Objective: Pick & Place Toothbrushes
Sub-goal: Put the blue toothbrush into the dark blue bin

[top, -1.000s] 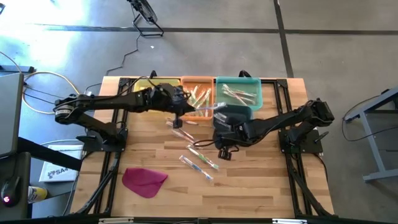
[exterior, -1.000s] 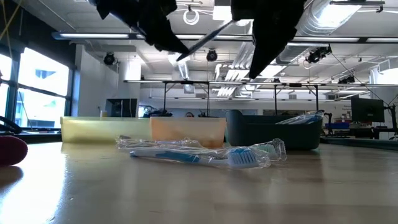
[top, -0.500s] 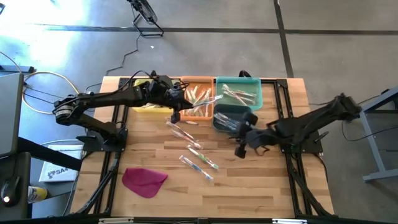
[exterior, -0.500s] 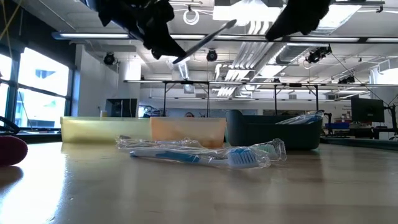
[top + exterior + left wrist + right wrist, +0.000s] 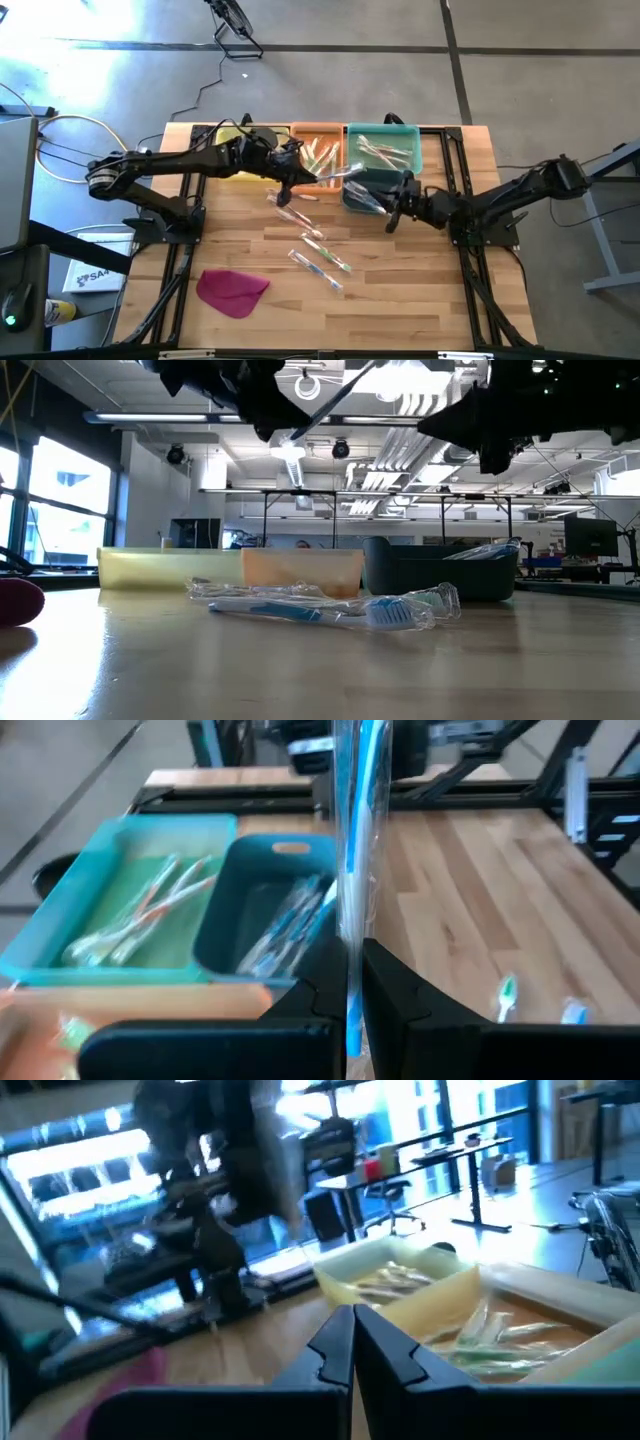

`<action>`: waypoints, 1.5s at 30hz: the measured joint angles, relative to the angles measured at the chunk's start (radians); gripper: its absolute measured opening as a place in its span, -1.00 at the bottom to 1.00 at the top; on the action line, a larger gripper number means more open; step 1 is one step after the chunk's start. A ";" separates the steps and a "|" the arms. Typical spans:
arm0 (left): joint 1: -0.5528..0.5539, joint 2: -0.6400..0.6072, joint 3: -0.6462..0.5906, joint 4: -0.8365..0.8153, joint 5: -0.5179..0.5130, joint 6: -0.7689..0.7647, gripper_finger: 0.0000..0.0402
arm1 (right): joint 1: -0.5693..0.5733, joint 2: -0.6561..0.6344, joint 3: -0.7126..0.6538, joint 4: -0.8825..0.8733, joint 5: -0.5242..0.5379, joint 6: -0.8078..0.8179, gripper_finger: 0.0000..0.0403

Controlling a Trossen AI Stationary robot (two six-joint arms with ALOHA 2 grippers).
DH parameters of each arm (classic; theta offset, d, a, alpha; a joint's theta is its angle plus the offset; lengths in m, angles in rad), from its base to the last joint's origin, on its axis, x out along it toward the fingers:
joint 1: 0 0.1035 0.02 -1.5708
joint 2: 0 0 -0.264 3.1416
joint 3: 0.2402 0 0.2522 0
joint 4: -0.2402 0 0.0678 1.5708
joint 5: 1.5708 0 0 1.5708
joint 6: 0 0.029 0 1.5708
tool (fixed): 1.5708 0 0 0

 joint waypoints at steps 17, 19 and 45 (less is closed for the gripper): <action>-0.074 0.015 0.000 0.036 -0.139 -0.040 -0.97 | -0.060 0.089 0.002 0.204 -0.167 -0.046 -0.24; -0.074 0.030 -0.002 0.037 -0.138 -0.052 -0.97 | -0.060 0.089 0.002 0.205 -0.167 -0.046 -0.14; -0.131 0.201 -0.001 0.253 -0.142 -0.083 -0.97 | -0.060 0.116 0.054 0.213 -0.186 -0.092 -0.09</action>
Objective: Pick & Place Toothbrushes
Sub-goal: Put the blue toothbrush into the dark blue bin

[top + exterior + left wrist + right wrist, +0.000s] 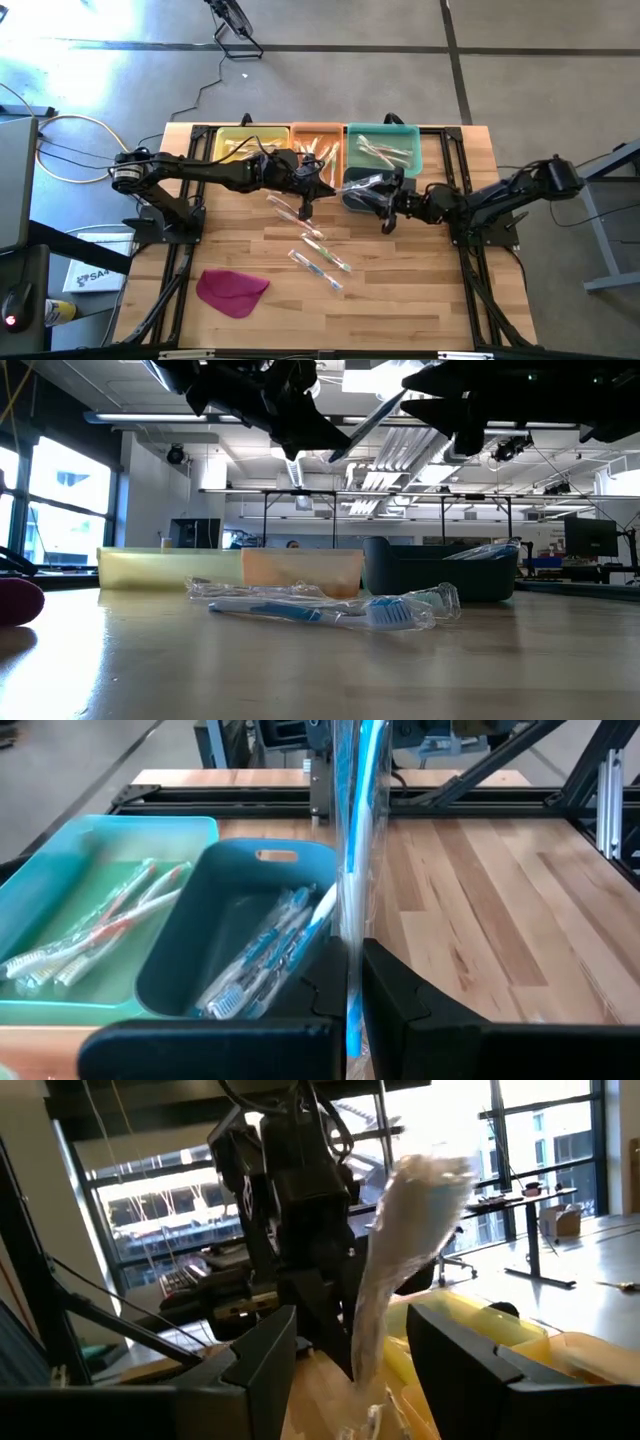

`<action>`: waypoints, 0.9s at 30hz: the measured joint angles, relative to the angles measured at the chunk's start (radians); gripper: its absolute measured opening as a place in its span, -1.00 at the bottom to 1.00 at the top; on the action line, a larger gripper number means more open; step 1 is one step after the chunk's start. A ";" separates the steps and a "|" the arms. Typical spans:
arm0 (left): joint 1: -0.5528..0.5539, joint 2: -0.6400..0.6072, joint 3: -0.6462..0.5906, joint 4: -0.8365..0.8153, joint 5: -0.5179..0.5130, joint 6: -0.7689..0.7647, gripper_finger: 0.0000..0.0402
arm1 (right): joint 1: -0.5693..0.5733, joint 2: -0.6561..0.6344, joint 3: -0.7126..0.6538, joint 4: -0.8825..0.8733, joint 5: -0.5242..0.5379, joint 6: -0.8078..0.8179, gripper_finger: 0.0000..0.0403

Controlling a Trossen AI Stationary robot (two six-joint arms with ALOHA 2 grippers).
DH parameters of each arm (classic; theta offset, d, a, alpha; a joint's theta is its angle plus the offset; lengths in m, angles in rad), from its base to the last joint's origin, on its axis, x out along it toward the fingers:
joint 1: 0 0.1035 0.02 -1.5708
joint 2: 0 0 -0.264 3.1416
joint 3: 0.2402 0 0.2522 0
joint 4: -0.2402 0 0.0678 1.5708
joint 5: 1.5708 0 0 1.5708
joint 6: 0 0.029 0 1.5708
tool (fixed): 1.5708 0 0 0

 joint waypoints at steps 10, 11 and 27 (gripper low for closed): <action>0.000 0.000 0.000 -0.016 0.003 0.000 -0.97 | -0.027 0.089 0.082 0.008 0.011 -0.032 -0.10; 0.000 0.000 0.000 -0.016 0.003 0.000 -0.97 | -0.030 0.094 0.085 0.008 0.011 -0.031 -0.12; 0.000 0.000 0.000 -0.042 -0.002 0.004 -0.97 | -0.035 0.101 0.085 -0.009 0.010 -0.030 -0.86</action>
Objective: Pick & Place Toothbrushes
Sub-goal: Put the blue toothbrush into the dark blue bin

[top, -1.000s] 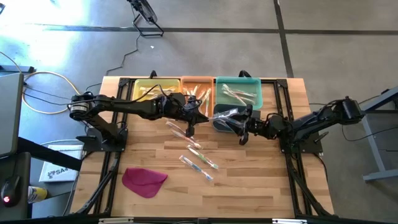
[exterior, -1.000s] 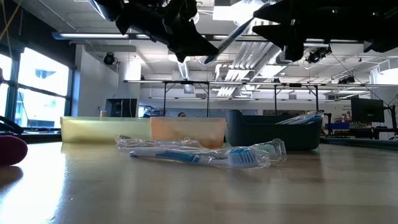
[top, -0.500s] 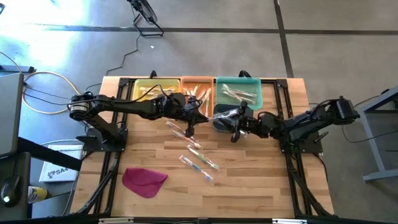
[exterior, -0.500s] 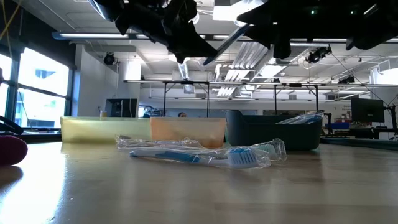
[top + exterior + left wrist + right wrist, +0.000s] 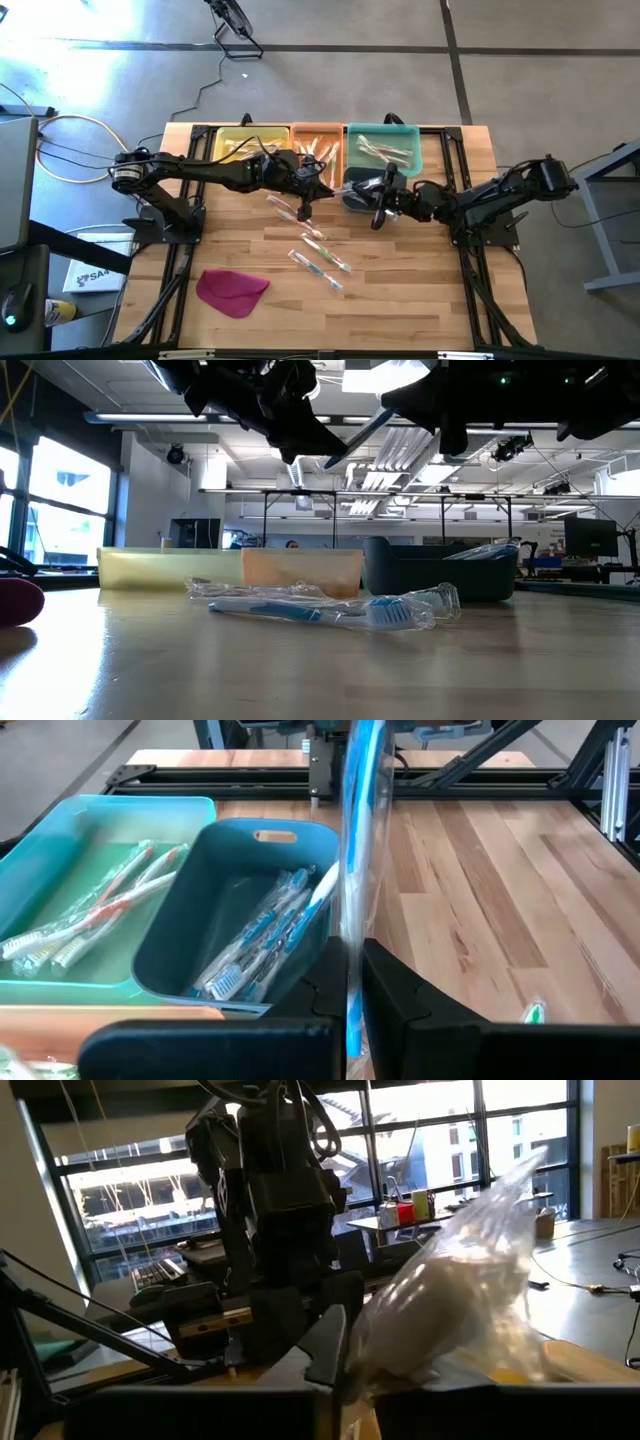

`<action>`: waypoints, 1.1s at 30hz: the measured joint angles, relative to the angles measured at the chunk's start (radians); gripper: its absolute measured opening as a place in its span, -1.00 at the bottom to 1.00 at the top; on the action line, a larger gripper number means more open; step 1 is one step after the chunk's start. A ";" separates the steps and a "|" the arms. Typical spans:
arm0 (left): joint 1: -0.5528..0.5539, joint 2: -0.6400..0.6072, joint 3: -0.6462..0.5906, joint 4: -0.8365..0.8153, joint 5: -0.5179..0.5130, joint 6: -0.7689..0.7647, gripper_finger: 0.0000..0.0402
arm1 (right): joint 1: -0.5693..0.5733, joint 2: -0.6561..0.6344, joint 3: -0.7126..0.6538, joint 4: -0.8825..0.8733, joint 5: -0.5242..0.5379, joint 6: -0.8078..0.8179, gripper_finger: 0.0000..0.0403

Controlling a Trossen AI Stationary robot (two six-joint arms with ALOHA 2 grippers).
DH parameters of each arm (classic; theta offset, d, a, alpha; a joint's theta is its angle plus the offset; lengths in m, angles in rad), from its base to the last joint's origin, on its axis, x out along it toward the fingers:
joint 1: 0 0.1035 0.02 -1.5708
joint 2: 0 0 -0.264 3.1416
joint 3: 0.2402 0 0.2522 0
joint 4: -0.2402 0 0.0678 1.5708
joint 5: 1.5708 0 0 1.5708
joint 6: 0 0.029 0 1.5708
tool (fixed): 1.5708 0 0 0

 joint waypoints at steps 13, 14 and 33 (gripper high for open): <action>0.000 0.000 0.000 -0.005 0.001 0.000 -0.82 | 0.000 0.000 0.000 -0.010 -0.008 -0.002 -0.95; 0.000 0.000 0.000 -0.005 0.001 0.000 -0.81 | 0.000 0.000 0.000 -0.012 -0.008 -0.002 -0.95; 0.000 -0.002 0.002 -0.021 -0.047 0.000 -0.19 | 0.003 -0.017 0.000 -0.045 0.016 0.015 -0.96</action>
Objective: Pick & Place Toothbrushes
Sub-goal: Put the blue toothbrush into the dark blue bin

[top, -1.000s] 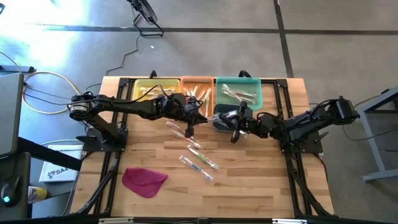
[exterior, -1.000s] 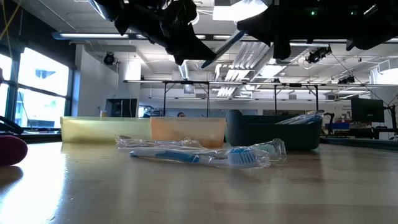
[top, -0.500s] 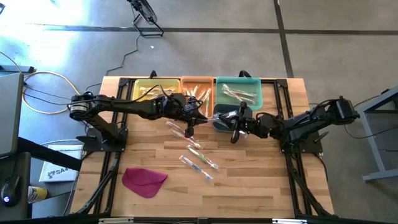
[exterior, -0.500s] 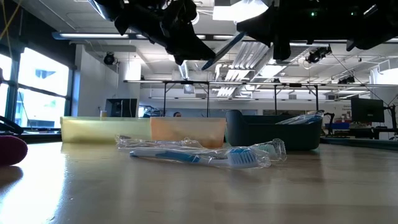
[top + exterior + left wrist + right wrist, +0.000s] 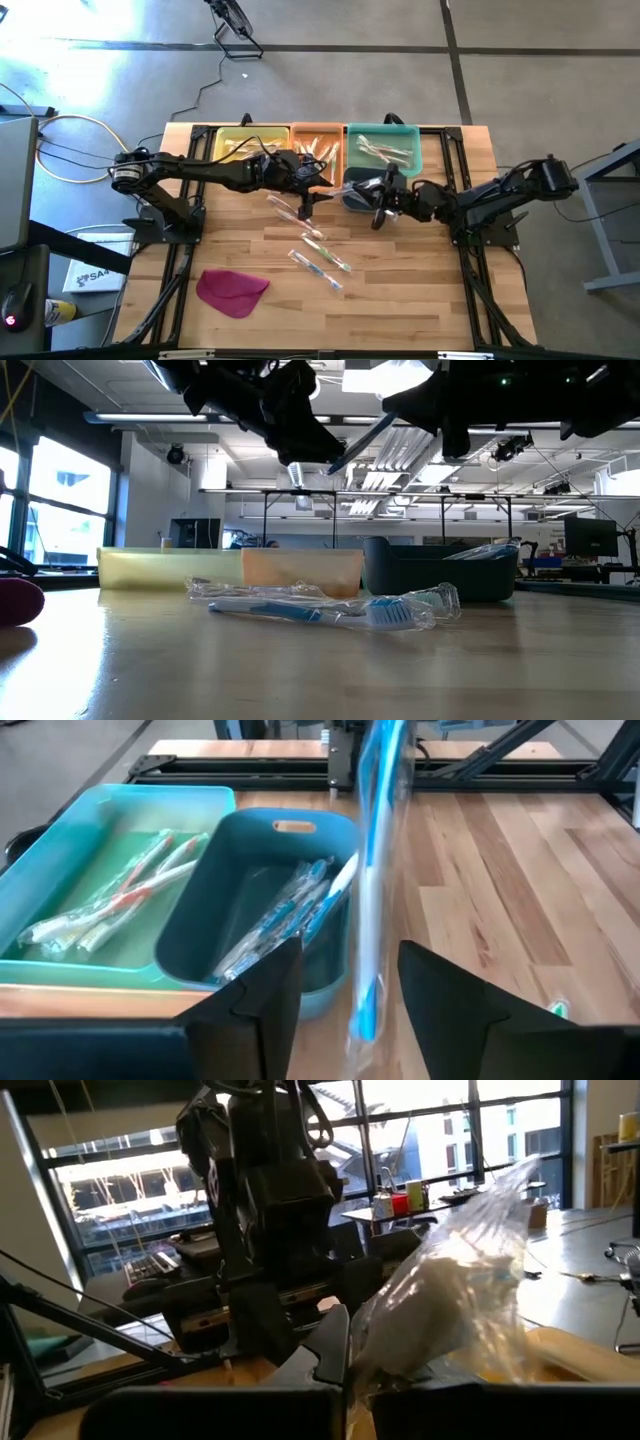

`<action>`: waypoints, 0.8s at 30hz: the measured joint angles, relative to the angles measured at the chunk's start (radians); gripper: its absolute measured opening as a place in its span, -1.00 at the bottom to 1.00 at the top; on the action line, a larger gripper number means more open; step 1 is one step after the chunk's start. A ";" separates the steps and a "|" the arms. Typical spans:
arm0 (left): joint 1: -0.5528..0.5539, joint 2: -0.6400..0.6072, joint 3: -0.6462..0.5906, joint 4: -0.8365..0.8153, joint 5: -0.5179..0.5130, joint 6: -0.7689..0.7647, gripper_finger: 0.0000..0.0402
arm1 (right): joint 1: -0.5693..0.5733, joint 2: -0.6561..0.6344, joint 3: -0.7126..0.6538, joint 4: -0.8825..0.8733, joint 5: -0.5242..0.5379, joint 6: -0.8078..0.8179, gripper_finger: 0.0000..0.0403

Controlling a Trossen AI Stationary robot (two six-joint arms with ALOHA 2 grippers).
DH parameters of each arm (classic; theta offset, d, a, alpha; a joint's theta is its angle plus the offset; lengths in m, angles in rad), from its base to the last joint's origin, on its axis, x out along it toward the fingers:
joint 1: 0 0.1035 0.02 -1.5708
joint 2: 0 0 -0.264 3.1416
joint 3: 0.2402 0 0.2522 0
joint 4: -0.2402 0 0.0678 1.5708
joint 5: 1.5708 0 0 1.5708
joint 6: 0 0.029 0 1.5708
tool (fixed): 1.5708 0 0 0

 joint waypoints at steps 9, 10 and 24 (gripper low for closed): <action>0.000 0.000 0.000 -0.006 -0.001 0.000 -0.17 | 0.052 -0.164 0.000 -0.256 0.125 0.039 -0.96; 0.000 0.000 0.000 -0.006 -0.002 0.000 -0.17 | 0.067 -0.193 0.000 -0.296 0.155 0.039 -0.96; 0.000 0.000 0.000 -0.050 -0.004 0.032 -0.17 | 0.278 -0.462 0.000 -0.763 0.480 0.242 -0.96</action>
